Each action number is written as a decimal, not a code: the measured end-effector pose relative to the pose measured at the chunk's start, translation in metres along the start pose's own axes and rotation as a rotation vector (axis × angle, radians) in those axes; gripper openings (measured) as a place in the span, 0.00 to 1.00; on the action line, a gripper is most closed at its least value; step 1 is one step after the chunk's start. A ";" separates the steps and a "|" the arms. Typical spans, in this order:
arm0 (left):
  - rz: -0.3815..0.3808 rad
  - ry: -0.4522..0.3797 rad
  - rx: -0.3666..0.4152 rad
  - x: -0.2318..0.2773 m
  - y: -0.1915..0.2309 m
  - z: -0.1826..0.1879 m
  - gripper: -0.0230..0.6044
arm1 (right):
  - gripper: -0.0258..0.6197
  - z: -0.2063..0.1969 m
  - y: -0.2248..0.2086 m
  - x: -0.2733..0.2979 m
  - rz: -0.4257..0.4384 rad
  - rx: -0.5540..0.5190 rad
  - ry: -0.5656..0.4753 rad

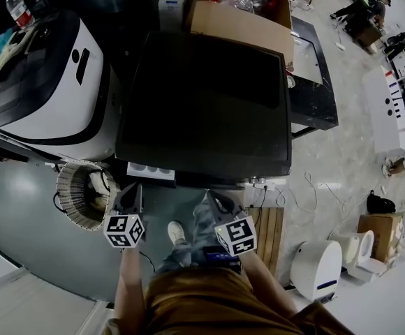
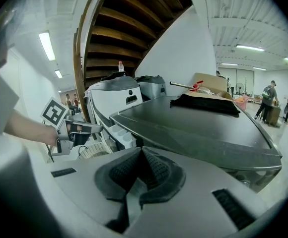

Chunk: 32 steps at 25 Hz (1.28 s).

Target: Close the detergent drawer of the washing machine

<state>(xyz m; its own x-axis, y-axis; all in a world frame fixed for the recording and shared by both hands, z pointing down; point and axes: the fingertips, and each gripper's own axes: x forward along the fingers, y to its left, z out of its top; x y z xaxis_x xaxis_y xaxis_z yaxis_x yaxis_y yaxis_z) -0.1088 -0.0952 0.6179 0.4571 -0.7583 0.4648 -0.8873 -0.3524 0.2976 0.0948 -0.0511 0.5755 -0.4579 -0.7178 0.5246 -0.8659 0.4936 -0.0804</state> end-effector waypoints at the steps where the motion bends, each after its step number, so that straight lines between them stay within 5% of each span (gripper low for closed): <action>1: 0.001 -0.001 -0.001 0.002 0.000 0.001 0.08 | 0.06 0.001 -0.001 0.000 0.000 0.000 -0.001; 32: 0.018 -0.035 -0.044 0.038 0.007 0.024 0.08 | 0.06 0.014 -0.020 0.016 -0.004 0.006 0.001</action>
<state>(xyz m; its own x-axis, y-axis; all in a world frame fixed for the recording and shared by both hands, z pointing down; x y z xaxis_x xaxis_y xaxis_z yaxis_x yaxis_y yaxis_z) -0.0991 -0.1396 0.6178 0.4383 -0.7832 0.4411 -0.8912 -0.3149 0.3264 0.1017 -0.0795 0.5740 -0.4540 -0.7194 0.5257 -0.8690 0.4878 -0.0830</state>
